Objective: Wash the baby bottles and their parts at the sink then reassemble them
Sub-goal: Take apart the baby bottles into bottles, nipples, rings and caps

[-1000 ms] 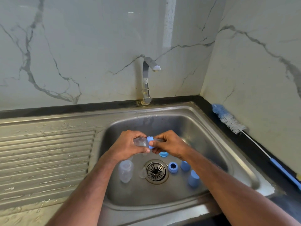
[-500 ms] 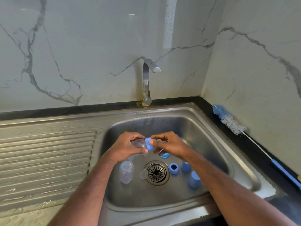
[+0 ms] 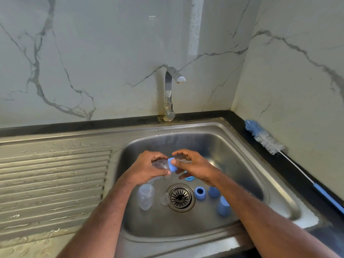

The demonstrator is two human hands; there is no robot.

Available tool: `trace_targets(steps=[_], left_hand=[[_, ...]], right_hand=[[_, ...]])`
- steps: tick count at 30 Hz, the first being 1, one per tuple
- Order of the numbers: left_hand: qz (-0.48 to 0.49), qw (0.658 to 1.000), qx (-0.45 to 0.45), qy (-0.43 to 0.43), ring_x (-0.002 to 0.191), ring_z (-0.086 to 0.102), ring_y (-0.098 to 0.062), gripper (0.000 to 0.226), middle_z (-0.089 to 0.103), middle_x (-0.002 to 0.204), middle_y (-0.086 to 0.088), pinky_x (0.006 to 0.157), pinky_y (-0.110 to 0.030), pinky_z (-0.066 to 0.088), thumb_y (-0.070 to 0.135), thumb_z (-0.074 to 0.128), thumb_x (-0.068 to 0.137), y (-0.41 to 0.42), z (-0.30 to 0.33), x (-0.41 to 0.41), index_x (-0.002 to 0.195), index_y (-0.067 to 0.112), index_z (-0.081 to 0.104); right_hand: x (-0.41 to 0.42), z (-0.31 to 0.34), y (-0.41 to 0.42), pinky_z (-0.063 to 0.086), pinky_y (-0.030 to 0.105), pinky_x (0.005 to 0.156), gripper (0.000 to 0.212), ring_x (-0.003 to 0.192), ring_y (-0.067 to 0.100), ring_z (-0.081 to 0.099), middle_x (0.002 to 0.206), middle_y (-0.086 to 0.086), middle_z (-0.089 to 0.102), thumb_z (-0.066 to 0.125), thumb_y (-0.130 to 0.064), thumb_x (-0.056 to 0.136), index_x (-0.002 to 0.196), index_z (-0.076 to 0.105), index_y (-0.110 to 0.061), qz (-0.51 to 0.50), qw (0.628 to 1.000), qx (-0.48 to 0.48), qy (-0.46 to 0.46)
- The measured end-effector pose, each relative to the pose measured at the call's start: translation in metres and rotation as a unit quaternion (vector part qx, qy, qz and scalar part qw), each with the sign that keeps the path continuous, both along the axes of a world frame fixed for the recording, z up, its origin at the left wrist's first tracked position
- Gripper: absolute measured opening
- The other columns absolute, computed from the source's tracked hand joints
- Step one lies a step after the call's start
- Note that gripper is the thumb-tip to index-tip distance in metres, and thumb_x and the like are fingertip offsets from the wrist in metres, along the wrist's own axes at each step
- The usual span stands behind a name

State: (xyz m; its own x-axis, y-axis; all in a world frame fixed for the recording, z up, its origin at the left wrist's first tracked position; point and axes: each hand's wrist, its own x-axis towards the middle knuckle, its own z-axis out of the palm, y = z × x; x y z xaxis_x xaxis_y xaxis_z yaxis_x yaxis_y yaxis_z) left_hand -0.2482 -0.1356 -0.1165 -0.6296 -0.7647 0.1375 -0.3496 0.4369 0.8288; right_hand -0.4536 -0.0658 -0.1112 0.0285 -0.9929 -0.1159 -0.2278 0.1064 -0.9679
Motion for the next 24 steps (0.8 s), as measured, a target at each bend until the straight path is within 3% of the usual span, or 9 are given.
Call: trace_targets(steps=[4, 8, 10, 13, 17, 22, 24], left_hand=[[0.001, 1.0, 0.001, -0.012, 0.089, 0.071, -0.012, 0.03, 0.074, 0.092, 0.008, 0.082, -0.032, 0.058, 0.028, 0.084, 0.07, 0.0, -0.001, -0.003, 0.098, 0.027, 0.074], [0.069, 0.997, 0.032, -0.012, 0.073, 0.059, -0.008, 0.019, 0.064, 0.077, 0.008, 0.071, -0.03, 0.048, 0.041, 0.061, 0.067, -0.002, -0.005, -0.004, 0.08, 0.028, 0.065], [0.103, 0.987, 0.109, 0.057, 0.07, 0.058, -0.014, 0.025, 0.063, 0.075, 0.002, 0.068, -0.034, 0.048, 0.042, 0.061, 0.072, -0.001, -0.003, -0.005, 0.08, 0.019, 0.064], [0.129, 0.963, 0.179, 0.154, 0.067, 0.066, -0.02, 0.024, 0.069, 0.082, -0.008, 0.061, -0.031, 0.055, 0.028, 0.075, 0.088, 0.002, 0.003, -0.006, 0.1, 0.01, 0.066], [0.127, 0.955, 0.189, 0.192, 0.07, 0.064, -0.006, 0.041, 0.069, 0.075, 0.007, 0.063, -0.022, 0.052, 0.008, 0.092, 0.066, 0.003, 0.0, -0.009, 0.098, 0.015, 0.068], [0.12, 0.952, 0.183, 0.213, 0.088, 0.07, -0.018, 0.067, 0.076, 0.097, -0.008, 0.079, -0.035, 0.056, 0.023, 0.095, 0.049, 0.003, 0.0, -0.011, 0.109, 0.008, 0.068], [0.127, 0.949, 0.184, 0.22, 0.091, 0.07, -0.021, 0.068, 0.076, 0.1, -0.012, 0.085, -0.04, 0.057, 0.024, 0.096, 0.05, 0.003, 0.0, -0.011, 0.109, 0.007, 0.068]], right_hand=[[-0.002, 0.002, 0.0, 0.063, 0.038, 0.08, 0.026, 0.087, 0.031, 0.075, 0.098, 0.019, 0.076, 0.074, -0.019, 0.092, 0.115, 0.07, -0.007, 0.014, 1.0, -0.011, 0.008], [-0.007, 0.001, -0.004, 0.062, 0.037, 0.081, 0.036, 0.096, 0.024, 0.071, 0.112, 0.017, 0.071, 0.081, -0.002, 0.082, 0.116, 0.072, -0.01, -0.025, 0.994, -0.087, -0.068], [-0.012, 0.0, -0.005, 0.061, 0.038, 0.086, 0.041, 0.097, 0.023, 0.069, 0.116, 0.018, 0.068, 0.081, 0.003, 0.08, 0.116, 0.073, -0.013, -0.053, 0.989, -0.106, -0.085], [-0.014, 0.001, -0.005, 0.06, 0.041, 0.092, 0.044, 0.098, 0.025, 0.071, 0.118, 0.014, 0.068, 0.083, 0.001, 0.077, 0.115, 0.074, -0.019, -0.069, 0.988, -0.119, -0.076], [-0.004, 0.004, -0.004, 0.062, 0.048, 0.083, 0.044, 0.096, 0.028, 0.071, 0.114, 0.015, 0.069, 0.086, 0.001, 0.075, 0.115, 0.073, -0.012, -0.064, 0.986, -0.119, -0.094], [-0.002, 0.005, -0.002, 0.061, 0.047, 0.088, 0.037, 0.101, 0.038, 0.07, 0.106, 0.014, 0.074, 0.086, 0.001, 0.074, 0.108, 0.074, -0.006, -0.045, 0.987, -0.136, -0.072], [-0.003, 0.006, -0.001, 0.06, 0.046, 0.09, 0.038, 0.101, 0.038, 0.071, 0.105, 0.013, 0.075, 0.085, 0.0, 0.075, 0.11, 0.074, -0.007, -0.033, 0.988, -0.132, -0.075]])
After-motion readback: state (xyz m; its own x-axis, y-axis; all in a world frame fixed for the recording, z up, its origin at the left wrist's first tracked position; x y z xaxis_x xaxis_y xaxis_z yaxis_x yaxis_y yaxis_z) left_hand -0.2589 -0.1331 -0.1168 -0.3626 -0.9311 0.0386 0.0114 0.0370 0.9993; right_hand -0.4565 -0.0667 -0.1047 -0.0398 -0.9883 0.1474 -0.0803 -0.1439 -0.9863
